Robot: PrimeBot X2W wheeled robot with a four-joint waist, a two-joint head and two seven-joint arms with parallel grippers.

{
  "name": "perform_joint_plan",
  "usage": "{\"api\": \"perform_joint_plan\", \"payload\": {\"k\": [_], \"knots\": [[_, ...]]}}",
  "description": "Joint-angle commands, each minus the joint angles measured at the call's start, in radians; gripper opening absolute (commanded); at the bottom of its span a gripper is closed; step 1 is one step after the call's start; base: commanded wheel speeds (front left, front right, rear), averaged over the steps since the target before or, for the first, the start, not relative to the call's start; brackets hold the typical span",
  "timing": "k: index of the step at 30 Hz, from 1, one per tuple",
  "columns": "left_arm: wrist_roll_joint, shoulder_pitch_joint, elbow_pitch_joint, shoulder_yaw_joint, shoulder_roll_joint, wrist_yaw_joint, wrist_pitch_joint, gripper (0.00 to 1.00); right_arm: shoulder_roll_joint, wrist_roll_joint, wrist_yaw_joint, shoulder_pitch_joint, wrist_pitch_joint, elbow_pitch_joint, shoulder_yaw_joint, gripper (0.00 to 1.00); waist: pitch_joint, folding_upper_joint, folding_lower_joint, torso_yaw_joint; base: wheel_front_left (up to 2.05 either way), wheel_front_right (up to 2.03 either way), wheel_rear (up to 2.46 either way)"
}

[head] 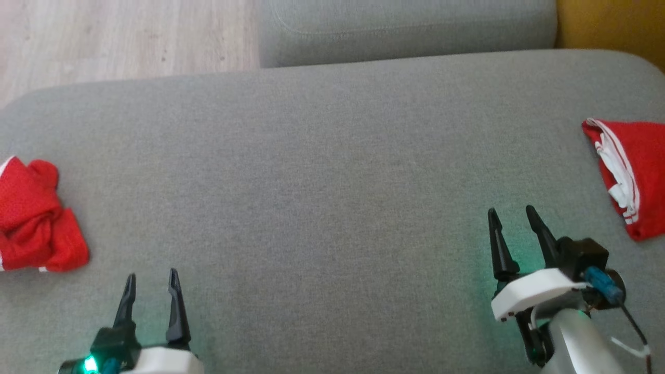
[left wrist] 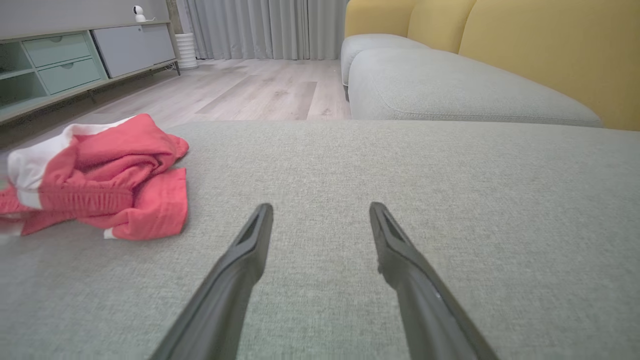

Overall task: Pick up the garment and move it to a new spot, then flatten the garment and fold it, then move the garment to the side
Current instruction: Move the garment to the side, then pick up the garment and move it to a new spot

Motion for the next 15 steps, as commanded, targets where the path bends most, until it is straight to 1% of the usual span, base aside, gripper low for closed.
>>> {"api": "perform_joint_plan", "payload": {"k": [1, 10, 13, 15], "knots": [[-0.001, -0.012, -0.029, 0.036, 0.002, 0.0, -0.005, 1.0, 0.002, 0.01, -0.001, -0.013, -0.011, -0.039, 0.029, 1.0, -0.011, -0.0001, 0.0002, 0.004, 0.0, 0.0, 0.0], [-0.007, 0.002, -0.028, 0.023, 0.001, -0.003, -0.005, 1.0, 0.002, 0.031, -0.001, 0.021, -0.011, -0.044, 0.042, 1.0, -0.029, -0.0001, 0.0002, 0.037, 0.0, 0.0, 0.0], [-0.009, -0.015, -0.026, 0.008, 0.001, -0.006, -0.005, 1.0, 0.002, 0.037, -0.001, 0.025, -0.011, -0.044, 0.038, 1.0, -0.022, -0.0001, 0.0002, 0.078, 0.0, 0.0, 0.0], [-0.018, -0.028, -0.02, -0.006, 0.001, -0.005, -0.005, 1.0, 0.002, 0.04, -0.001, 0.031, -0.011, -0.044, 0.041, 1.0, -0.017, -0.0001, 0.0002, 0.126, 0.0, 0.0, 0.0]]}}
